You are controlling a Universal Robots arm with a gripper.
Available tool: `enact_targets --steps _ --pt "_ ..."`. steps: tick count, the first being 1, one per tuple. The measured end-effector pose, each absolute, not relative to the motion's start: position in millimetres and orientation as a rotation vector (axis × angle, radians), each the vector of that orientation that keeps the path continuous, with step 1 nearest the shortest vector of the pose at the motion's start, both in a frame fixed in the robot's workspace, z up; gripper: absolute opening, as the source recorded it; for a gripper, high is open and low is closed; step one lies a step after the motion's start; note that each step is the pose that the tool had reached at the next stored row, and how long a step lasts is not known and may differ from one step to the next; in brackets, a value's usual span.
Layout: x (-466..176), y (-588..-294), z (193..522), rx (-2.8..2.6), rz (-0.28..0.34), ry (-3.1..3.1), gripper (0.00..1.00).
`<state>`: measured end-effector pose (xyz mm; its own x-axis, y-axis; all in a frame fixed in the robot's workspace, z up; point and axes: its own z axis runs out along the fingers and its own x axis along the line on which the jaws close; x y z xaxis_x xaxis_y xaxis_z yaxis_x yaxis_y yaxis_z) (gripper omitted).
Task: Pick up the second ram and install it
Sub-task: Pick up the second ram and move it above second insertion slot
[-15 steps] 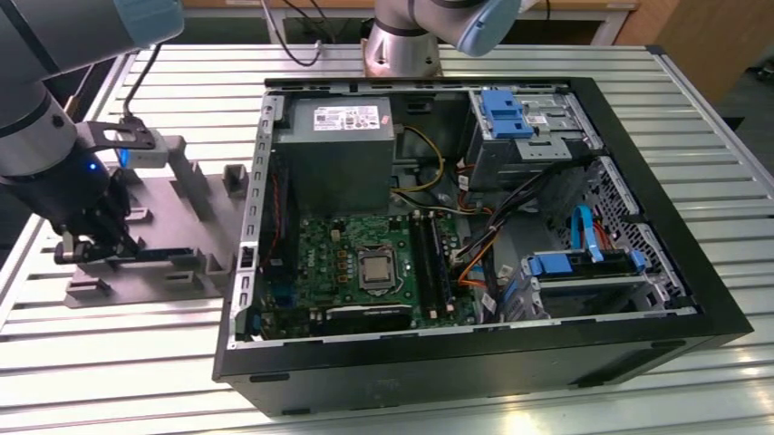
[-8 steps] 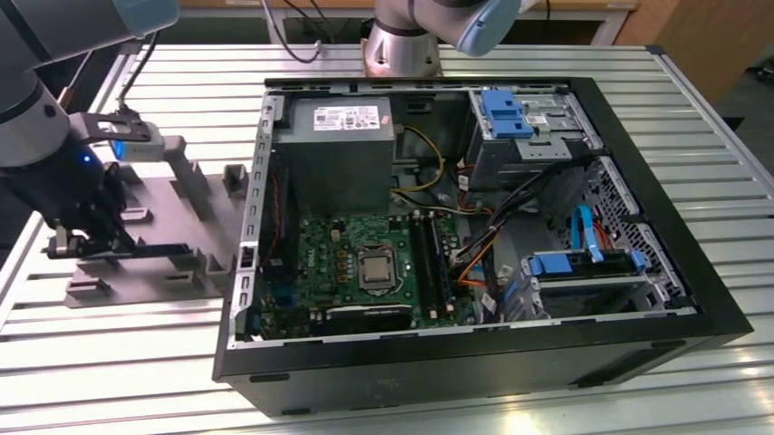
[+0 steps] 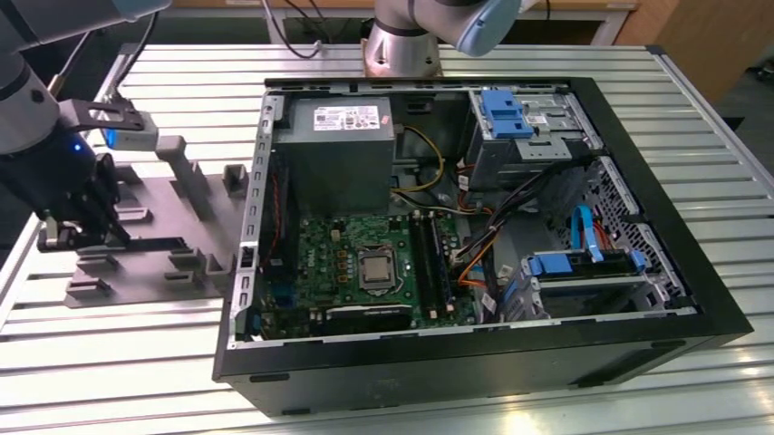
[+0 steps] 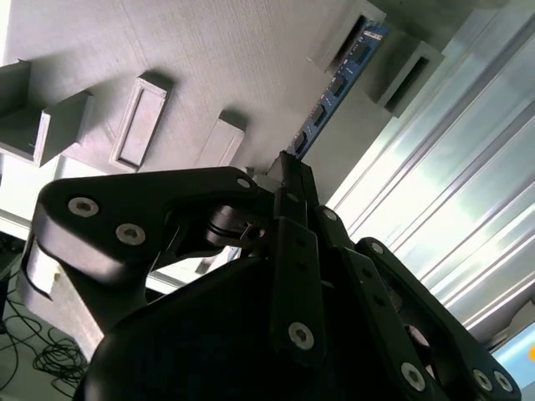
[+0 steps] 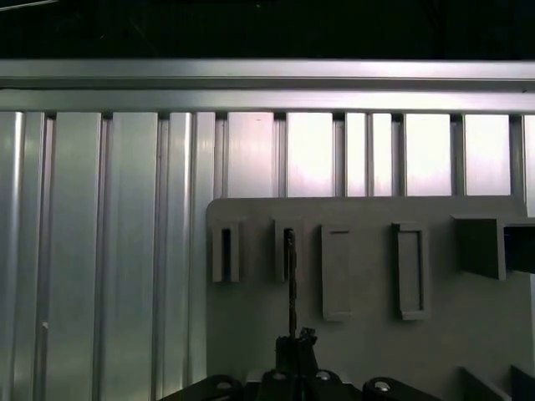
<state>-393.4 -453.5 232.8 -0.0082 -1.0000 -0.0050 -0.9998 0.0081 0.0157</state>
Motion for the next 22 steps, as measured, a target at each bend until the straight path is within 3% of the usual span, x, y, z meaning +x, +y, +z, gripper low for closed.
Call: enact_targets --steps 22 --pt "-393.4 -453.4 265.2 2.207 -0.023 -2.225 0.12"
